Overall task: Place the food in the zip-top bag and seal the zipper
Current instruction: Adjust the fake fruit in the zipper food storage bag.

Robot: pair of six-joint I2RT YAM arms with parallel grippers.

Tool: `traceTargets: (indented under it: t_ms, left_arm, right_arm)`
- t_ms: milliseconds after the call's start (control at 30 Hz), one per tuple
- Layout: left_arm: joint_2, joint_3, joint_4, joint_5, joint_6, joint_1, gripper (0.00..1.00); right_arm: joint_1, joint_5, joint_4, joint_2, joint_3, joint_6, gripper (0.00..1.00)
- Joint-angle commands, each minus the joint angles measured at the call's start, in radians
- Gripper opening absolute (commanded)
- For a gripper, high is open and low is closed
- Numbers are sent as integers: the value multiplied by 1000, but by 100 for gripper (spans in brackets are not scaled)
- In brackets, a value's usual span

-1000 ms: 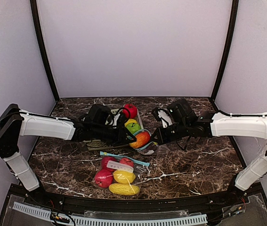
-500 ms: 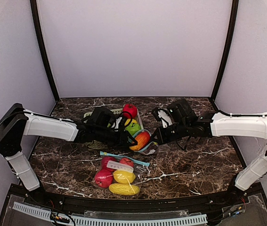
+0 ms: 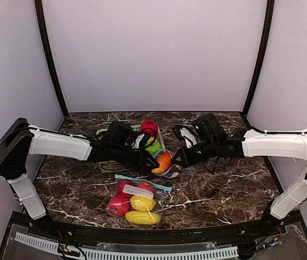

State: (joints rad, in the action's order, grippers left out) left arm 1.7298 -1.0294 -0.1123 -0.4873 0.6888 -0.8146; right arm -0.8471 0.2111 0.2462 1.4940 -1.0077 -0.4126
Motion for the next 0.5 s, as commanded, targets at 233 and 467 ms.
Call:
traceTargets:
  t_ms: [233,467]
  left_arm:
    - [-50,-107,227,-159,-302,-4,15]
    - [-75,-142,332,-236,-461,-4,12]
  right_arm:
    - [26,263,-56,-19,-5,99,0]
    - [50,429,-123,-25,20,110,0]
